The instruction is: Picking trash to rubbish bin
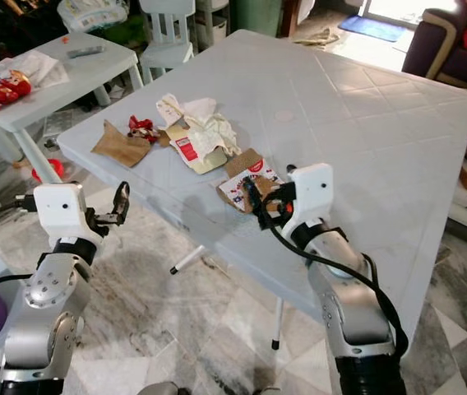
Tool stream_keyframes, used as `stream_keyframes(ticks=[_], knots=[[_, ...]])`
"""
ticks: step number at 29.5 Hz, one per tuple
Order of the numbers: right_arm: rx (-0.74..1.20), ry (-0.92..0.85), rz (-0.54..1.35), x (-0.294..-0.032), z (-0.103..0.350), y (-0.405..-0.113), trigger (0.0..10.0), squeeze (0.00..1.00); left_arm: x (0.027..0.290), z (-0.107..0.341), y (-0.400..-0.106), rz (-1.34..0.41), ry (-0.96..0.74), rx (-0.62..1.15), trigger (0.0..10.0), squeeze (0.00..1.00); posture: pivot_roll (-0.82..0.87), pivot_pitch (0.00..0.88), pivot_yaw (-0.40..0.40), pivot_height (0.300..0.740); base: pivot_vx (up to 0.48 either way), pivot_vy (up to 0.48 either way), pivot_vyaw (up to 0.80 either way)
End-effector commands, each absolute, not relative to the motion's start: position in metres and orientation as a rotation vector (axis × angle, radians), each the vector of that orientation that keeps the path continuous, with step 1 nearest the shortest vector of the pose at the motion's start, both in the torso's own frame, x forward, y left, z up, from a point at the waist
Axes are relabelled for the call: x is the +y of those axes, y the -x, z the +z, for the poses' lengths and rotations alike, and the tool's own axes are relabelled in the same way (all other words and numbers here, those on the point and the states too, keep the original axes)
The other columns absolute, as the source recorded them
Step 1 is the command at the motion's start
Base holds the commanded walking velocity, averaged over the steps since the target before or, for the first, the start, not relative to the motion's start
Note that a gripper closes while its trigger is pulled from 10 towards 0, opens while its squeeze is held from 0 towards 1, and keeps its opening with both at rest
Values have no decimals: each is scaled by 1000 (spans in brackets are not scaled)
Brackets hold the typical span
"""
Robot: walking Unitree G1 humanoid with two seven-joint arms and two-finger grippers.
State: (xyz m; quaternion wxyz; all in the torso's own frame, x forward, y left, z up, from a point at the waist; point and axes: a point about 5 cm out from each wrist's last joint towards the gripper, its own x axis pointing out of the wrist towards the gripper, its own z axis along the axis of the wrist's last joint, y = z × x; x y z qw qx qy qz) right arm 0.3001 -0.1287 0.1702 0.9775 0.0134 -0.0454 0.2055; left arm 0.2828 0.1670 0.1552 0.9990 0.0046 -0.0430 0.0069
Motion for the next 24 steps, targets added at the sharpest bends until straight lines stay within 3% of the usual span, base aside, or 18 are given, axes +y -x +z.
stream_keyframes(ticks=[1, 13, 24], knots=[[-81, -29, 424, -127, 168, -300, 10000, 0, 167, 154, -280, 6, -6, -75, 10000, 0, 78, 143, -9, 740, 0, 0, 0], [-91, 6, 368, -112, 159, -322, 10000, 0, 169, 136, -260, -18, -40, 5, 10000, 0, 127, 144, 5, 740, 0, 0, 0], [-99, 183, 358, -99, 144, -333, 10000, 0, 164, 134, -252, -42, -34, 29, 10000, 0, 150, 145, 8, 740, 0, 0, 0]])
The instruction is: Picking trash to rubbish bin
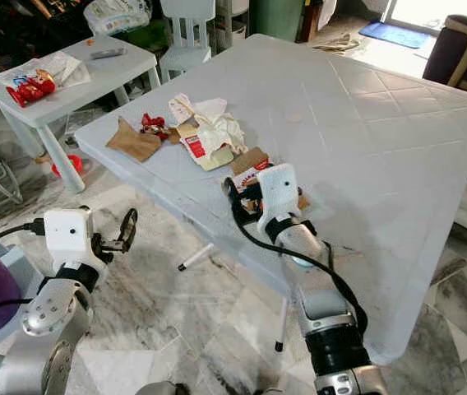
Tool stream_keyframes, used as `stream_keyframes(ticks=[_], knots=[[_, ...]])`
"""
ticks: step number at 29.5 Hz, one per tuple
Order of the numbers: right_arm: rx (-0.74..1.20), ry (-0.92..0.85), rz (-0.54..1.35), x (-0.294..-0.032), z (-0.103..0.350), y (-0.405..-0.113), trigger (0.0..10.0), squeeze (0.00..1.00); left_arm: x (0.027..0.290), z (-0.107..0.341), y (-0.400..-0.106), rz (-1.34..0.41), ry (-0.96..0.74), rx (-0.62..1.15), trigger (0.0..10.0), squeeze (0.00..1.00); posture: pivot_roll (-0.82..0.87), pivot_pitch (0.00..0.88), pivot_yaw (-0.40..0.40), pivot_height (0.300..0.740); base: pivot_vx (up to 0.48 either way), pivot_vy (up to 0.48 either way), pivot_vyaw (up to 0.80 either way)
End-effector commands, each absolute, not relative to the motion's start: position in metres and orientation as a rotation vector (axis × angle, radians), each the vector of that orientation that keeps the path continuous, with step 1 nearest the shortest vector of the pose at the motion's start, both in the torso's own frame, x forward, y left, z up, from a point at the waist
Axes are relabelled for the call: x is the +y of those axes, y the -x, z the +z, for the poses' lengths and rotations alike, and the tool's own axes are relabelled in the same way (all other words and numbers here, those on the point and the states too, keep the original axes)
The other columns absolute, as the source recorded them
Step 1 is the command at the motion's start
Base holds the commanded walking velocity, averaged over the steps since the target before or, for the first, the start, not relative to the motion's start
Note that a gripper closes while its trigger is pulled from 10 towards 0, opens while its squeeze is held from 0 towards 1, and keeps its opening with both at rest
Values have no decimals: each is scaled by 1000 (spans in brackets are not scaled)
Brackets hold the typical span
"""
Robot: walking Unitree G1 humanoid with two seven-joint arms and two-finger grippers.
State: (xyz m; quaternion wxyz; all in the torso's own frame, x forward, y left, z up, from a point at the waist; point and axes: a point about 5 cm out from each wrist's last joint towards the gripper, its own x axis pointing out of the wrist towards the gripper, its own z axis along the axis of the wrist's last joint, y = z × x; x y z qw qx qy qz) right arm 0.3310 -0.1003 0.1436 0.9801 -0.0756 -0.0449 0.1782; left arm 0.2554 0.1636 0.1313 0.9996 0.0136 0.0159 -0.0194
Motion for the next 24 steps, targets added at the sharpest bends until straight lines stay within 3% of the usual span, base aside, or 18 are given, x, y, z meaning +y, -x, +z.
stream_keyframes(ticks=[1, 24], knots=[[-80, 194, 356, -99, 139, -334, 10000, 0, 164, 134, -252, -44, -34, 32, 10000, 0, 150, 145, 8, 740, 0, 0, 0], [29, 264, 338, -98, 101, -334, 10000, 0, 159, 136, -254, -62, -17, 34, 10000, 0, 149, 152, 11, 740, 0, 0, 0]])
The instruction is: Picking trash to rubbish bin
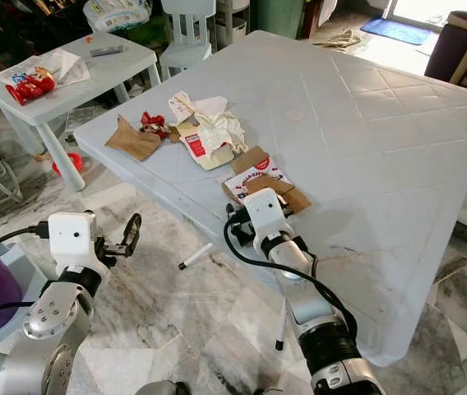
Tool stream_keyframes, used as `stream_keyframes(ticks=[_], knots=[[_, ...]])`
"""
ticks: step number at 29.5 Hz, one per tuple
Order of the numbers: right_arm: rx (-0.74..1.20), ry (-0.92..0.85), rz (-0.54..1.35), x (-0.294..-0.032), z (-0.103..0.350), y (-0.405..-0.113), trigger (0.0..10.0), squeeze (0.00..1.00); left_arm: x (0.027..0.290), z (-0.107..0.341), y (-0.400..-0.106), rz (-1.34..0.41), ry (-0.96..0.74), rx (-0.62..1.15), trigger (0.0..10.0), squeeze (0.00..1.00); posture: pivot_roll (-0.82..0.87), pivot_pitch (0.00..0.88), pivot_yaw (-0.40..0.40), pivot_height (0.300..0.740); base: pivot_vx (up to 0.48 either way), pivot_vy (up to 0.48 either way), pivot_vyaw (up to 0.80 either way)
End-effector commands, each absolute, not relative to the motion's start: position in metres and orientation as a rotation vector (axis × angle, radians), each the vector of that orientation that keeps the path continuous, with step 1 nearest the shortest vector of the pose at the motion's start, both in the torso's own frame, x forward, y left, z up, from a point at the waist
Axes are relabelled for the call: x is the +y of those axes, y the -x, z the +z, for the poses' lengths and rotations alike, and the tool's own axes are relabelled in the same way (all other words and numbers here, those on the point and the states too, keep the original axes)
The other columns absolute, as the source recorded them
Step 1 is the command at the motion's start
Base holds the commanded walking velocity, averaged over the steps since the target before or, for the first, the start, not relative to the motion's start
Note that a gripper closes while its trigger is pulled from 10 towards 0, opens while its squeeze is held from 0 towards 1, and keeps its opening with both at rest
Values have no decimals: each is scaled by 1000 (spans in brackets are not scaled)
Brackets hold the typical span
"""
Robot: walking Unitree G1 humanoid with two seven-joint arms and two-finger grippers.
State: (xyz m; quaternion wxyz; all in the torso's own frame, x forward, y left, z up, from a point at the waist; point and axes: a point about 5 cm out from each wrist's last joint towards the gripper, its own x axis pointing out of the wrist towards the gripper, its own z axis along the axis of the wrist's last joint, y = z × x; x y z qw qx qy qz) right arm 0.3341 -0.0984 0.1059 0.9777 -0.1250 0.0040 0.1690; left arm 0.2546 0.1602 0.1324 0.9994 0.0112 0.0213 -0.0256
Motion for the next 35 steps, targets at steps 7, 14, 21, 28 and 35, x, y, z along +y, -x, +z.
stream_keyframes(ticks=[7, 14, 21, 28, 35], knots=[[47, 259, 333, -94, 96, -336, 10000, 0, 159, 136, -254, -63, -16, 34, 10000, 0, 150, 152, 11, 740, 0, 0, 0], [60, 228, 343, -89, 96, -340, 0, 0, 158, 137, -255, -64, -15, 30, 10000, 0, 151, 150, 10, 740, 0, 0, 0], [70, 200, 343, -90, 96, -341, 0, 0, 158, 137, -255, -60, -12, 29, 10000, 0, 149, 150, 5, 740, 0, 0, 0], [63, 180, 345, -92, 98, -341, 0, 0, 147, 134, -255, -144, 62, 64, 10000, 0, 142, 152, 3, 740, 0, 0, 0], [60, 180, 340, -94, 99, -342, 0, 0, 134, 128, -253, -233, 110, 123, 10000, 0, 140, 150, 3, 740, 0, 0, 0]])
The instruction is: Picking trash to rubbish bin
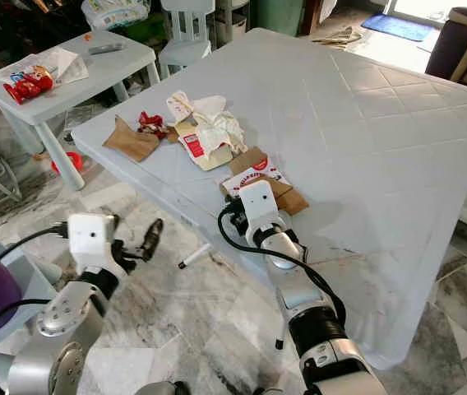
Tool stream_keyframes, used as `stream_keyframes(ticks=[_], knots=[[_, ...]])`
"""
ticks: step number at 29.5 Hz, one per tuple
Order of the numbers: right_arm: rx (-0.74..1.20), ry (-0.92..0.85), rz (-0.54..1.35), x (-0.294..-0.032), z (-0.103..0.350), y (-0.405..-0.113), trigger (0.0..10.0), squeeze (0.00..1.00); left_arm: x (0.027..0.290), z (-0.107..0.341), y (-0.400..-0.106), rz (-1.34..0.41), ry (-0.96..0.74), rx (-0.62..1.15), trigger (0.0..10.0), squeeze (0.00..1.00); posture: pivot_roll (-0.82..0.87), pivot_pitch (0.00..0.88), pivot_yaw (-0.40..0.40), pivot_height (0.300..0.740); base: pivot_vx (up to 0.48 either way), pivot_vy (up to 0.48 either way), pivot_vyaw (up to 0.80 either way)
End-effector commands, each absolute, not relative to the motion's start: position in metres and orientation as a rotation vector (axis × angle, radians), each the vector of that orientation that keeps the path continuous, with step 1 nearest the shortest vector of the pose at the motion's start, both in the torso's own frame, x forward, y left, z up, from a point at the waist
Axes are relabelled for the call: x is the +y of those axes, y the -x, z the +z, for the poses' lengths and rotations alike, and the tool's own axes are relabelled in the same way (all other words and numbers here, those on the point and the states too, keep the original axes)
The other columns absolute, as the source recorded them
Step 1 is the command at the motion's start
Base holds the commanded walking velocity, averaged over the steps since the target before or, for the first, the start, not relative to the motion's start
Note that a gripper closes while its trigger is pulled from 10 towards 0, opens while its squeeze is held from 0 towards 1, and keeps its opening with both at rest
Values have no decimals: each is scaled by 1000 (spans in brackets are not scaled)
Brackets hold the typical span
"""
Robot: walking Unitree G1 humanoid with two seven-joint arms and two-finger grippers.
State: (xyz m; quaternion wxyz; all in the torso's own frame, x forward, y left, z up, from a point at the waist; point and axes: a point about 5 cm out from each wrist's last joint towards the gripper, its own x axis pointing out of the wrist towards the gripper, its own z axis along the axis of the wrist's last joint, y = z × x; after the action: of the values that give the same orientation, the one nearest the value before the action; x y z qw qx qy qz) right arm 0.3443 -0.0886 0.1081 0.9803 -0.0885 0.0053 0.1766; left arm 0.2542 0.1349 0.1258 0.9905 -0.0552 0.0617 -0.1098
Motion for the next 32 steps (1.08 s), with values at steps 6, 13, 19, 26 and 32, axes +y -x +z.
stream_keyframes(ticks=[6, 13, 19, 26, 32], knots=[[62, 206, 327, -100, 100, -344, 0, 0, 128, 124, -248, -296, 115, 167, 10000, 0, 140, 150, 1, 740, 0, 0, 0], [65, 193, 313, -110, 101, -343, 0, 0, 125, 123, -246, -330, 112, 189, 10000, 0, 142, 148, 1, 740, 0, 0, 0], [16, 103, 280, -118, 118, -344, 0, 0, 125, 126, -249, -336, 108, 180, 10000, 0, 139, 147, 2, 740, 0, 0, 0], [-60, 34, 243, -130, 144, -346, 0, 0, 130, 132, -254, -306, 98, 145, 10000, 0, 134, 143, 3, 740, 0, 0, 0], [-102, 6, 227, -142, 160, -343, 0, 0, 134, 137, -260, -266, 85, 108, 10000, 0, 125, 139, 5, 740, 0, 0, 0]])
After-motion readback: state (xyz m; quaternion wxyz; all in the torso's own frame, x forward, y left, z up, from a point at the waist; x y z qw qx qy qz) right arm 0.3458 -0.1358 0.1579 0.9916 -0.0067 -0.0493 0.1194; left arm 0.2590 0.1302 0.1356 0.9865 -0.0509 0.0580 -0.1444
